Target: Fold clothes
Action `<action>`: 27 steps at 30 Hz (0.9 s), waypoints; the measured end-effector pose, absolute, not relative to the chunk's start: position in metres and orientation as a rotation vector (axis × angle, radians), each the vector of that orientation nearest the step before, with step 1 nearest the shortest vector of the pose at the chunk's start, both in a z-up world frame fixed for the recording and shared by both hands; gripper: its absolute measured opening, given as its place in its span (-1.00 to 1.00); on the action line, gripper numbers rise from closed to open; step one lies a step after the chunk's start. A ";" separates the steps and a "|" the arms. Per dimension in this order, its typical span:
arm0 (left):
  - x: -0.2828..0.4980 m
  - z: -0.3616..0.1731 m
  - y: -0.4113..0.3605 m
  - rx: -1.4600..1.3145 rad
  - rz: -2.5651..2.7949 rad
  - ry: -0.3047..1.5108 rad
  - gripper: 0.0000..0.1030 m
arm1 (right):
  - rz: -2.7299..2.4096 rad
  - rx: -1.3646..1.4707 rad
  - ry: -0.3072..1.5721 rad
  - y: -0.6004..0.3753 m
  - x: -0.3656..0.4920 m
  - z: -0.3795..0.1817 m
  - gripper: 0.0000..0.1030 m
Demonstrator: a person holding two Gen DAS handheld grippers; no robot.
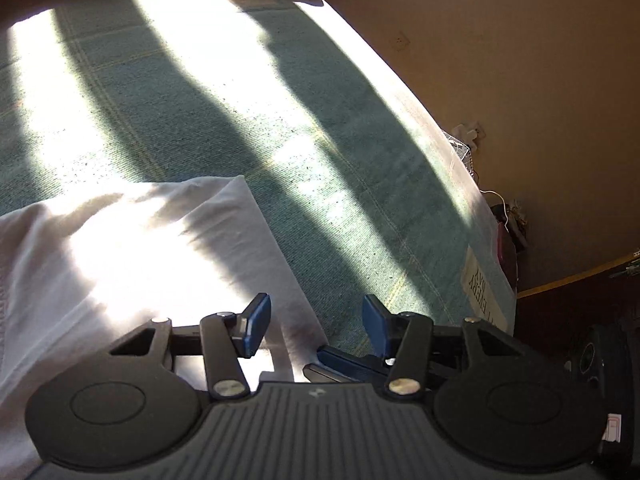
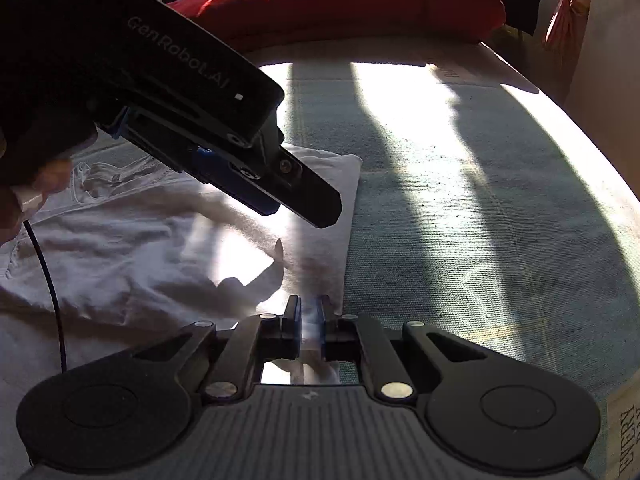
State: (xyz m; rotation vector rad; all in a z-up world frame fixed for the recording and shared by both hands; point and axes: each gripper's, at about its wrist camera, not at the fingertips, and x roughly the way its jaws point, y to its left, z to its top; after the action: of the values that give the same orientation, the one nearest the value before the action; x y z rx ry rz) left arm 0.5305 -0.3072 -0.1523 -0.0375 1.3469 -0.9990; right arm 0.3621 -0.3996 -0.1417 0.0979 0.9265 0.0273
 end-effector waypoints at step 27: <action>0.572 -0.162 -0.307 -0.050 -0.896 1.288 0.06 | 0.030 0.155 0.912 -0.406 0.363 -0.146 -0.81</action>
State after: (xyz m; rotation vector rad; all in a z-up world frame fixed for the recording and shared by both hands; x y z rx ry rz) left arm 0.5721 -0.3069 -0.1621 -0.0502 1.2885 -0.8958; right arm 0.3628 -0.4062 -0.1456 0.1549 0.9124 0.0298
